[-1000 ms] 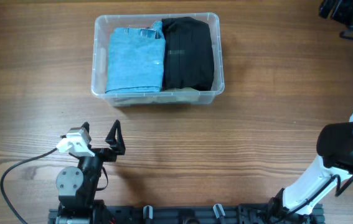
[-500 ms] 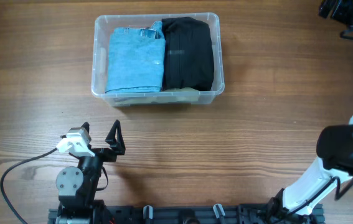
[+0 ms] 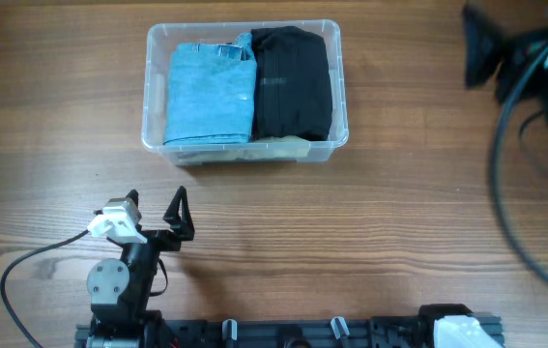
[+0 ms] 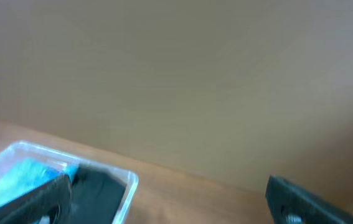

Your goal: Pack container

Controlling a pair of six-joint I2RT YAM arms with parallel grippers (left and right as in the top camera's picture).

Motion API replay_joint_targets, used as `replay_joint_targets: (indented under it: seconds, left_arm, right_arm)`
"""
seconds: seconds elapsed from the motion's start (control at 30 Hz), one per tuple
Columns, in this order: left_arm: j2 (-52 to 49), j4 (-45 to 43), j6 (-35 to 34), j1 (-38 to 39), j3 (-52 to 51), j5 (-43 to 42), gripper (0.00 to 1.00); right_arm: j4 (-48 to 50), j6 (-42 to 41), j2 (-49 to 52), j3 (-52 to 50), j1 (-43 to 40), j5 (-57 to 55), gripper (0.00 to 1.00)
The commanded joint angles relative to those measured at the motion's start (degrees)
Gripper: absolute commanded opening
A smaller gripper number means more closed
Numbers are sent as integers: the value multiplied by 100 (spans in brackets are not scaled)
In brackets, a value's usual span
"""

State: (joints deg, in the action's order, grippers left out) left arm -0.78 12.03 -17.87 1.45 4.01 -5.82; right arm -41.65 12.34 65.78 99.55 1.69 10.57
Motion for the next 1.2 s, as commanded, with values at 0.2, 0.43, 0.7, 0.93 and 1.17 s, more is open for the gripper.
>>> replay_joint_targets:
  seconds: [0.2, 0.43, 0.7, 0.93, 1.17]
  left_arm:
    - [61, -17, 92, 26, -39, 76, 100]
    - [61, -20, 94, 26, -39, 76, 100]
    - [61, -20, 94, 26, -39, 76, 100]
    - [61, -17, 94, 26, -39, 76, 100]
    - [61, -17, 94, 26, -39, 76, 100]
  right_arm:
    - [5322, 695, -3401, -6732, 26, 1215, 100]
    - [5744, 691, -5292, -8730, 26, 1309, 100]
    - [5235, 691, -5816, -9449, 26, 743, 100]
    - [5088, 402, -6306, -9925, 20, 439, 100]
    - [4498, 396, -6387, -9925, 15, 275, 100]
